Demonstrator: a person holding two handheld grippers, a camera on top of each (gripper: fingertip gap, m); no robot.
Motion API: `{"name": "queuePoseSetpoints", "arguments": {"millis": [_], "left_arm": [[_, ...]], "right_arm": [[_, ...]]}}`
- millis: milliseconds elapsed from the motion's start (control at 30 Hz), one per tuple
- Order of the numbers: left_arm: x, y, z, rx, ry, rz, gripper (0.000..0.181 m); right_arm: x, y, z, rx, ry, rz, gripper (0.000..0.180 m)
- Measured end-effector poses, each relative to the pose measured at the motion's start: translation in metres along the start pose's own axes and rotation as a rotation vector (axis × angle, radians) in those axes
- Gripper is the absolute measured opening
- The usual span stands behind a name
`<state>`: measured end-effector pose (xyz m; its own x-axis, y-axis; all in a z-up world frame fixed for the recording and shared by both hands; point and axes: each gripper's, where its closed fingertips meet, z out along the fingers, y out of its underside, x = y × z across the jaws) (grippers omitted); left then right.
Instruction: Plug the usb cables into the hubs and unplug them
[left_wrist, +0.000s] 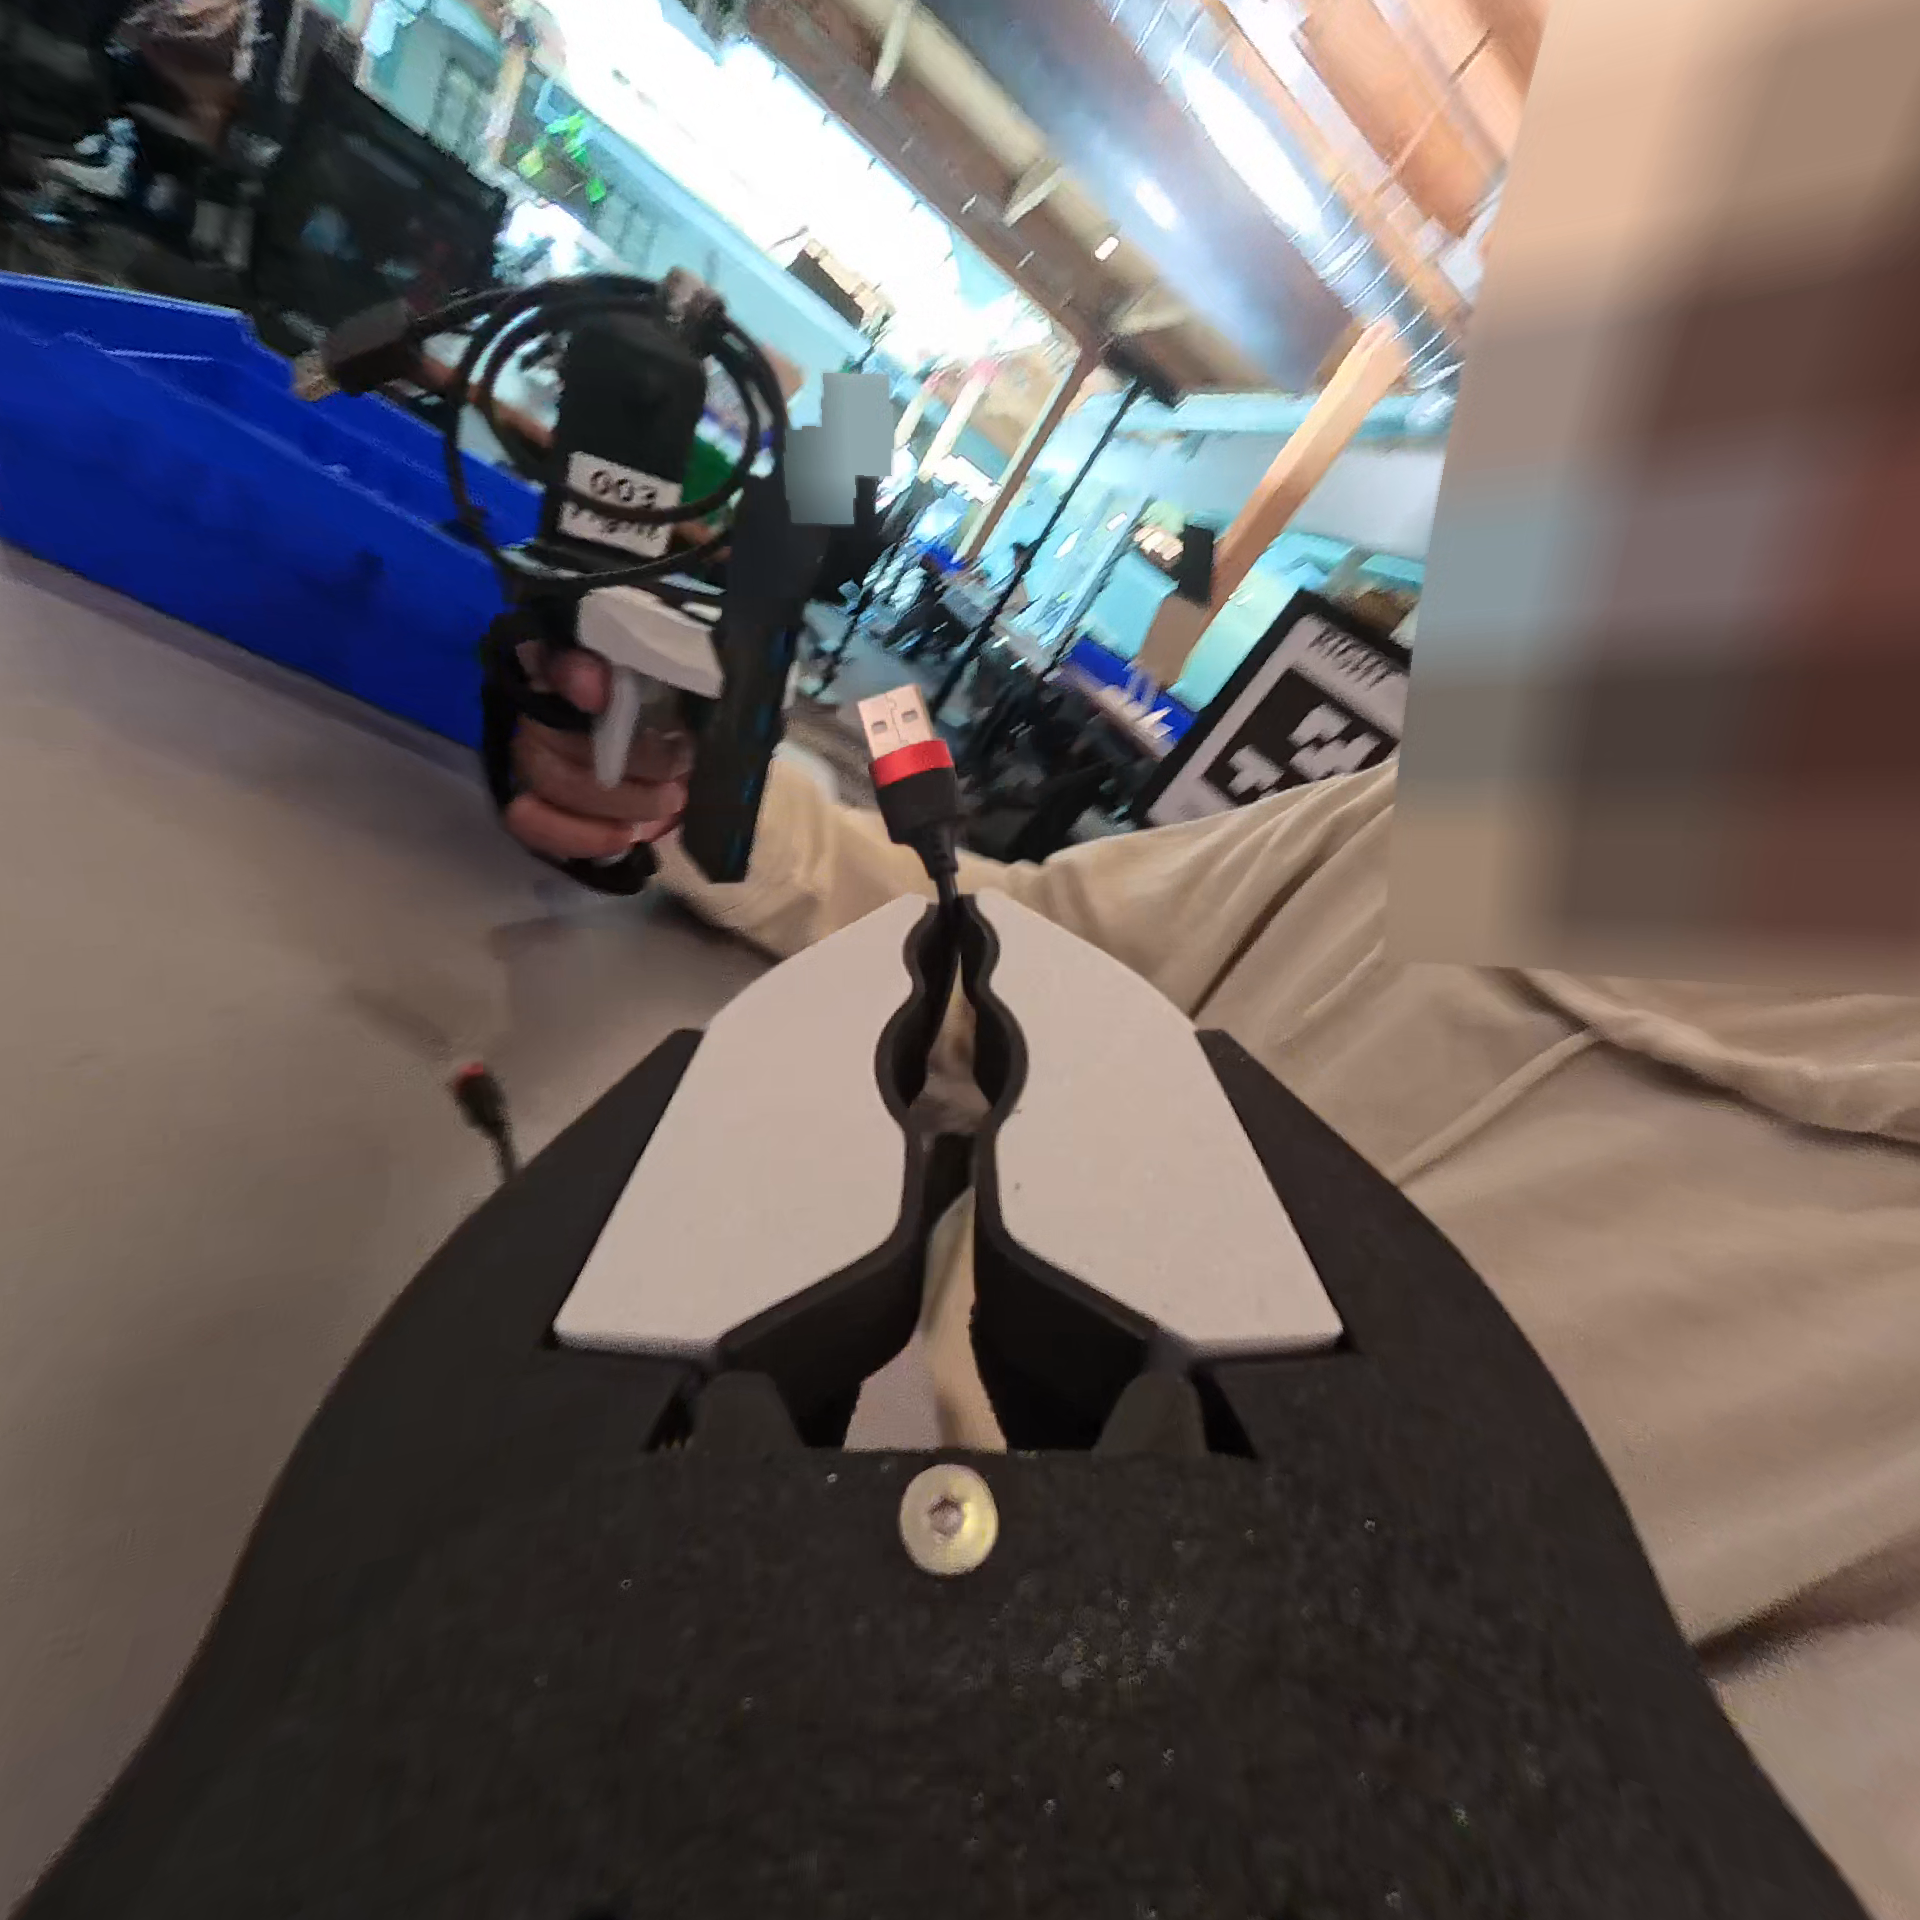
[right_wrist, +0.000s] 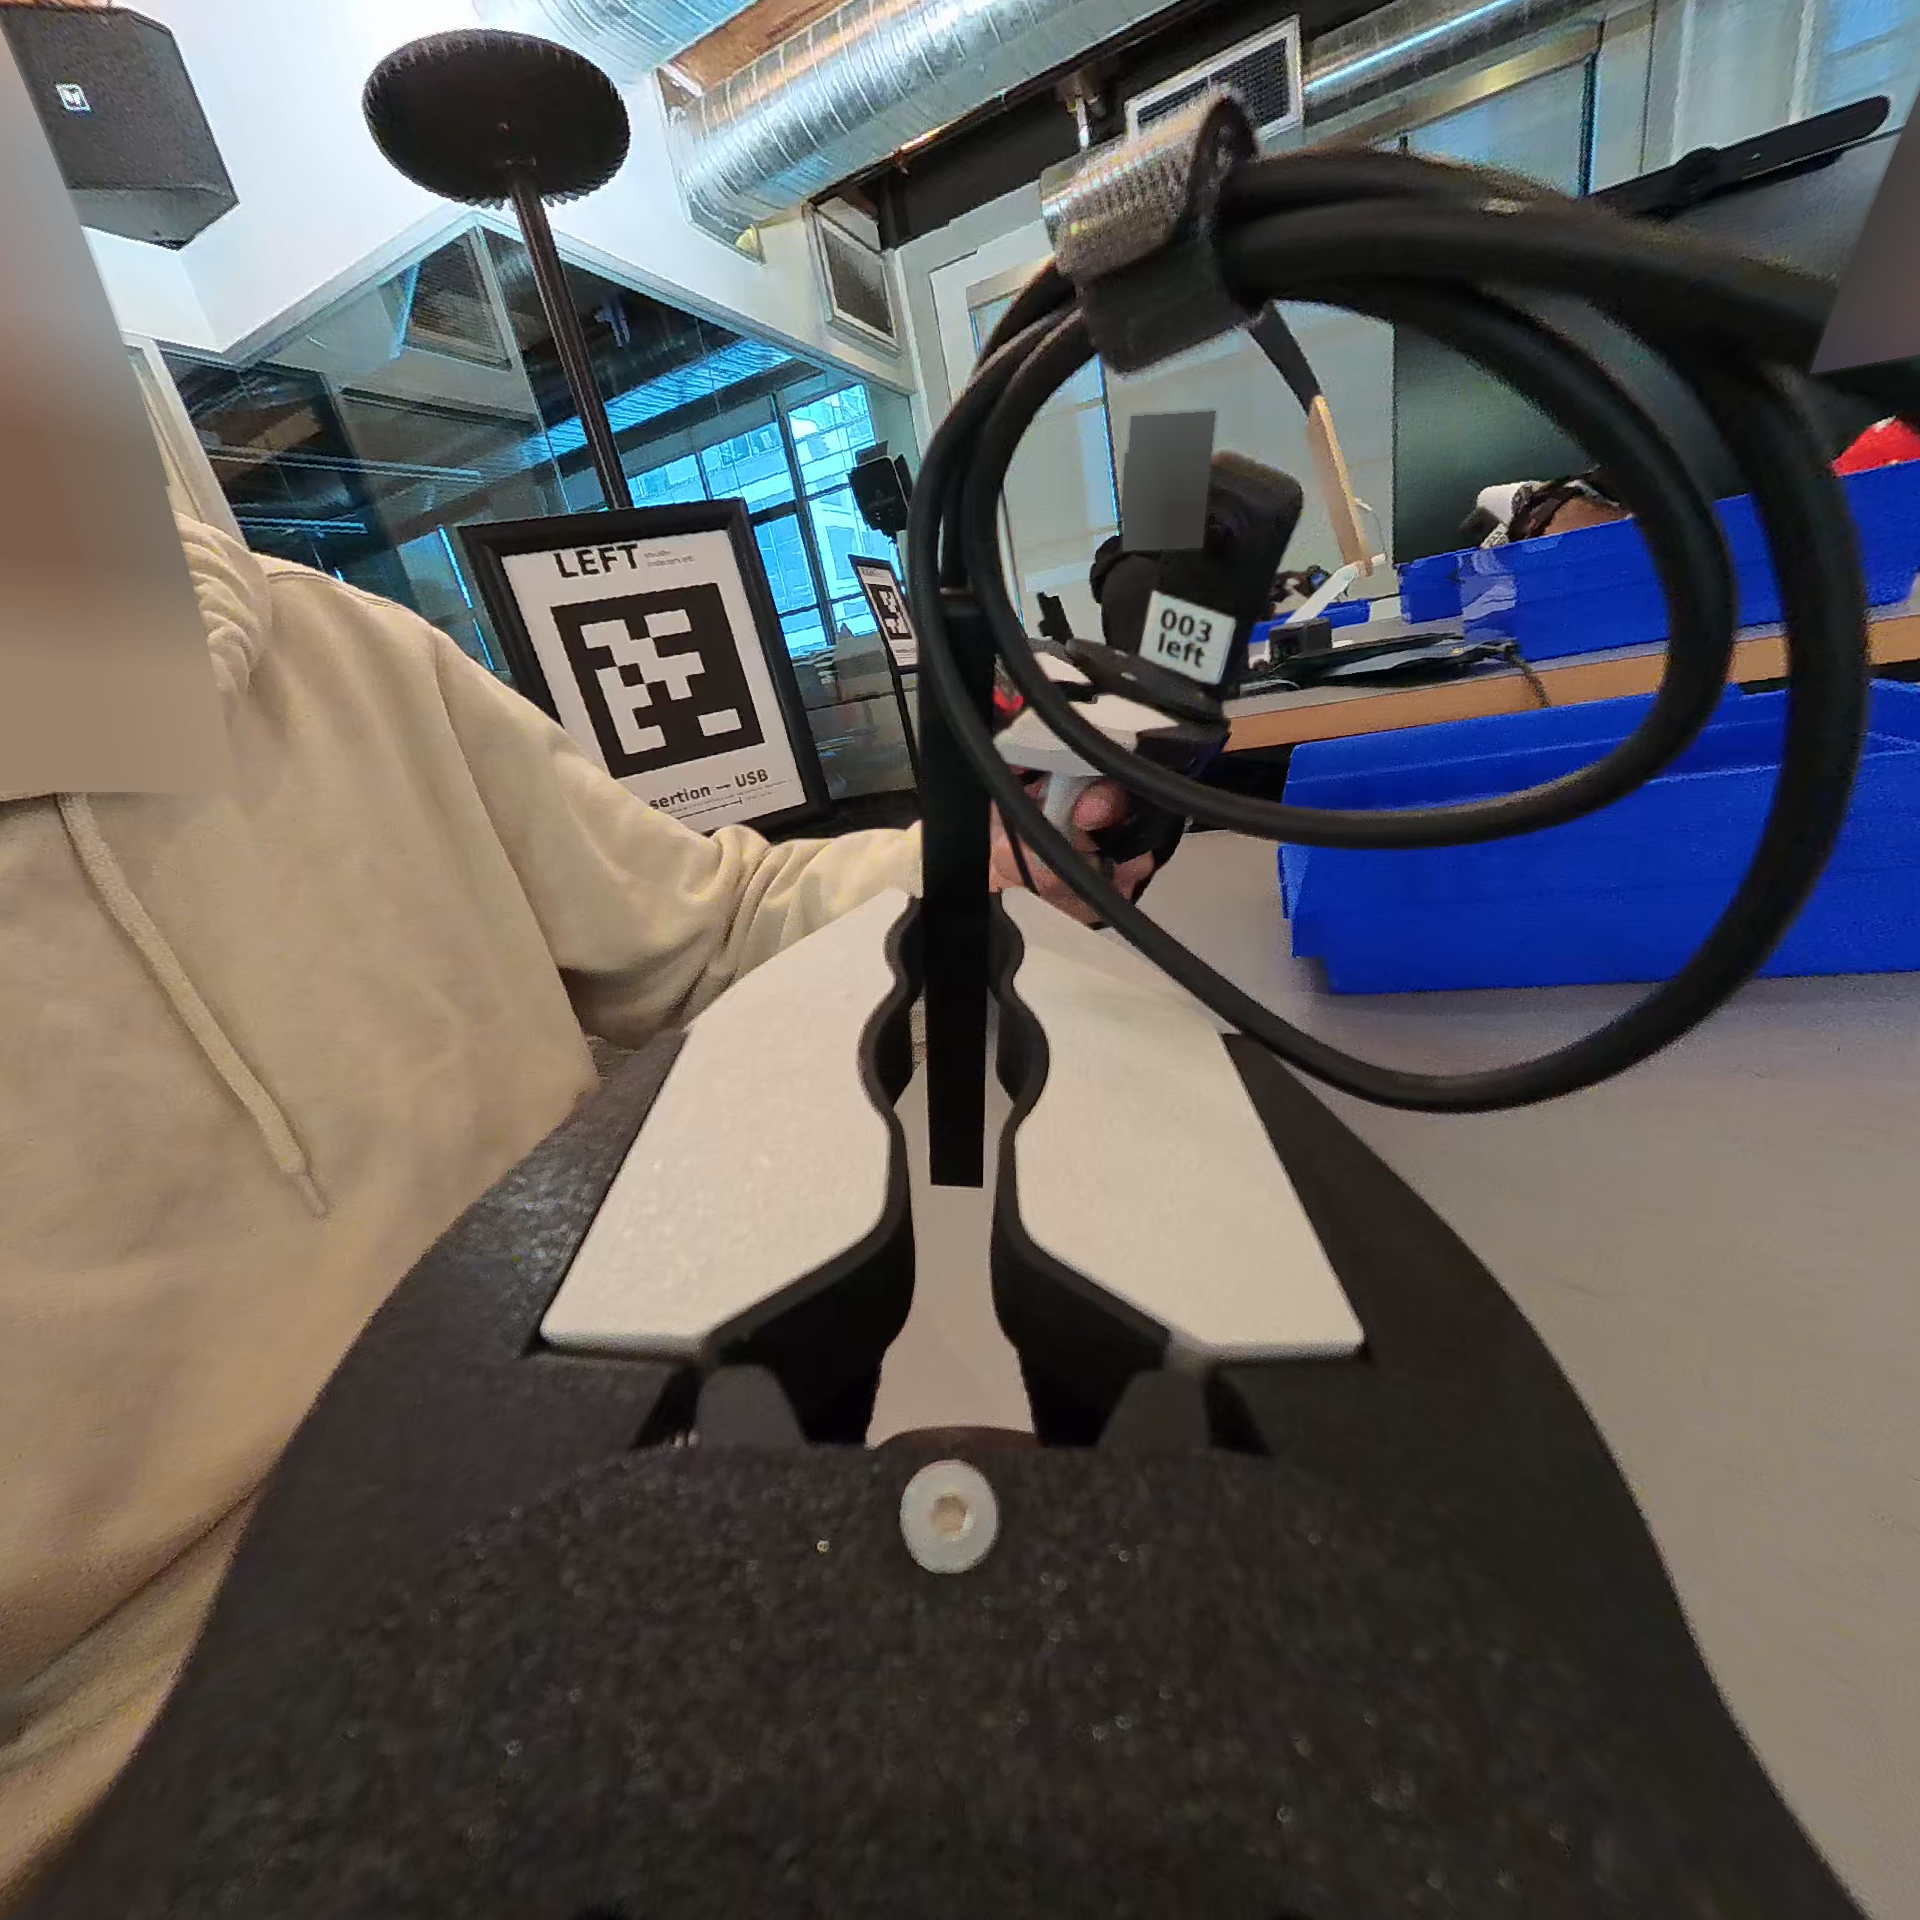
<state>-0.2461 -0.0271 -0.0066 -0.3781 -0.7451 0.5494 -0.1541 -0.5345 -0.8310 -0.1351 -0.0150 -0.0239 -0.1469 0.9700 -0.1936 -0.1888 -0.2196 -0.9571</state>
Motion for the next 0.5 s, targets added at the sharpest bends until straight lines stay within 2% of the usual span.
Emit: {"name": "queuePoseSetpoints", "arguments": {"millis": [133,300,500], "left_arm": [[-0.01,0.007,0.006,-0.155,-0.226,0.215,0.003],[0.014,0.011,0.018,-0.26,-0.218,0.395,0.003],[0.009,0.019,0.023,-0.339,-0.284,0.463,0.003]], "right_arm": [[0.0,0.001,0.0,0.003,-0.005,0.007,0.011],[0.003,0.001,-0.002,0.01,0.004,0.015,0.011],[0.002,-0.005,-0.005,0.046,-0.016,0.038,0.011]]}}
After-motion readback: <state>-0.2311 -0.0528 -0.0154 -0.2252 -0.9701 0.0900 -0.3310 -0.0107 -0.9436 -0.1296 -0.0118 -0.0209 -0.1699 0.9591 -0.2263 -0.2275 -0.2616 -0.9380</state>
